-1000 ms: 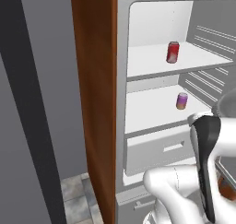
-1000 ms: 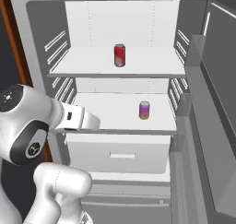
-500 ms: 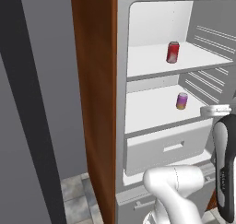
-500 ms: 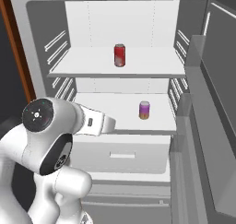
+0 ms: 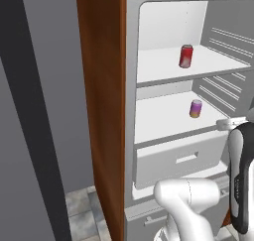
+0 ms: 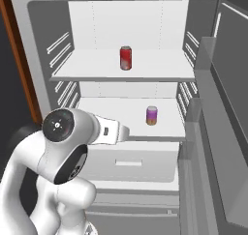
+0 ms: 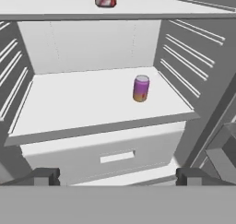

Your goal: Open the fridge, grab two sodas, and place both sodas inside the bowl with ice on the dining counter.

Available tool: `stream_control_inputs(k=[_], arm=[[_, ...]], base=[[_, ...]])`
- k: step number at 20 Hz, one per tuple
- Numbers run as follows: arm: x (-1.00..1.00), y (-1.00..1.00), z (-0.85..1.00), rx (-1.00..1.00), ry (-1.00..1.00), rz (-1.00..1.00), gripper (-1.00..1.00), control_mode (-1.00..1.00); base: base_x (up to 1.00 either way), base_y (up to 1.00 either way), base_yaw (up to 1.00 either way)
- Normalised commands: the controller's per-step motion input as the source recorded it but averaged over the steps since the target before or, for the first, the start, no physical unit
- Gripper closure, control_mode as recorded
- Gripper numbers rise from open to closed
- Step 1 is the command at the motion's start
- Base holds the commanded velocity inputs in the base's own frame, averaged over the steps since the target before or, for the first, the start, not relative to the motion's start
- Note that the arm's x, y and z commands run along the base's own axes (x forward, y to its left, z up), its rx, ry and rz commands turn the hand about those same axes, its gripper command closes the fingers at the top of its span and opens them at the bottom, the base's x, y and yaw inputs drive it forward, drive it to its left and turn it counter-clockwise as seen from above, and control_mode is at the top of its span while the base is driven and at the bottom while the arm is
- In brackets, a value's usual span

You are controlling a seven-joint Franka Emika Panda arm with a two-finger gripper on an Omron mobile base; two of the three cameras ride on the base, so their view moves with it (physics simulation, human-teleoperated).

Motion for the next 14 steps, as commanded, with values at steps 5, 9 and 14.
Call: stream_control_inputs(k=[5, 9, 14], arm=[[0.26, 0.02, -0.46, -0.06, 0.00, 0.00, -1.00, -1.00], [0.28, -0.04, -0.44, 0.00, -0.01, 0.00, -1.00, -1.00], [0.38, -0.18, -0.38, 0.00, -0.03, 0.00, -1.00, -1.00]], base=[[0.00, 0.00, 0.00], [0.00, 0.00, 0.00], [0.00, 0.00, 0.00]])
